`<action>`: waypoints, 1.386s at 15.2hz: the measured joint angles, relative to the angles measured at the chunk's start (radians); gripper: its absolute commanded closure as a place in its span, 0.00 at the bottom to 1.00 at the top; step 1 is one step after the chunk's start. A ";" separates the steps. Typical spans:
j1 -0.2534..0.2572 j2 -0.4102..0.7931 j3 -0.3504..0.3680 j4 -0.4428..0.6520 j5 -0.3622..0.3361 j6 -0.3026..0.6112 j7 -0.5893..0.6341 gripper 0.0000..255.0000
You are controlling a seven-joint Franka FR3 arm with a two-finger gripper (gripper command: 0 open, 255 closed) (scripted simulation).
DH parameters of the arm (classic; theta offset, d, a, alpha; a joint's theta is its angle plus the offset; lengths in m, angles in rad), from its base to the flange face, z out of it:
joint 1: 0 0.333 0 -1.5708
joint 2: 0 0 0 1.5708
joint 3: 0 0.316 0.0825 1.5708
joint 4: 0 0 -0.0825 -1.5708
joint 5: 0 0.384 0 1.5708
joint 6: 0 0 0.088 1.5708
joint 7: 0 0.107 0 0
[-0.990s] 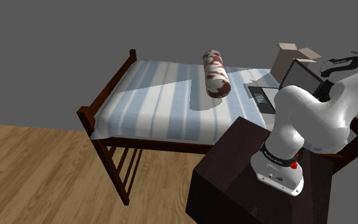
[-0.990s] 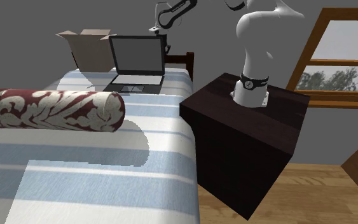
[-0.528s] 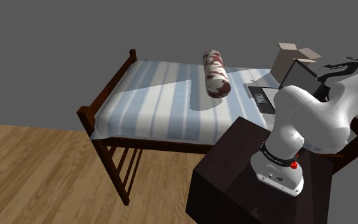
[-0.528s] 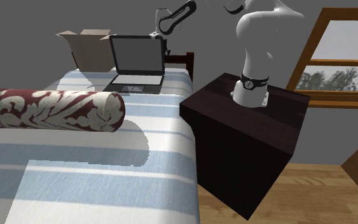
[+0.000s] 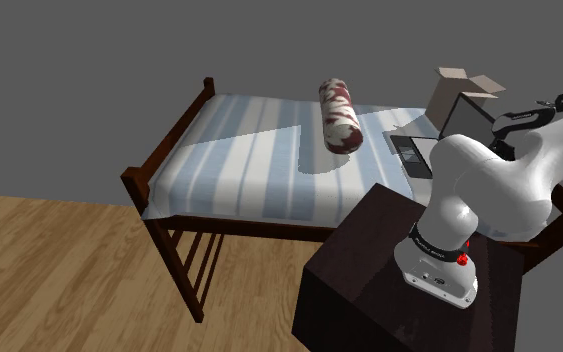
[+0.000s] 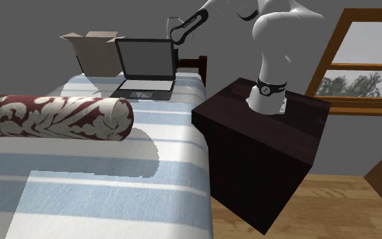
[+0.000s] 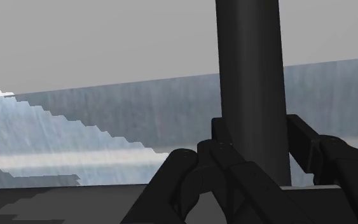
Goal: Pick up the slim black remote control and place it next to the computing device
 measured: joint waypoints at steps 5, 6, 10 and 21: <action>0.017 -0.039 -0.019 0.032 -0.015 0.024 0.000 1.00; 0.023 -0.048 -0.022 0.044 -0.015 0.022 0.000 1.00; 0.022 -0.050 -0.024 0.041 -0.018 0.026 0.001 1.00; 0.002 -0.009 -0.003 0.009 0.000 -0.006 -0.002 0.00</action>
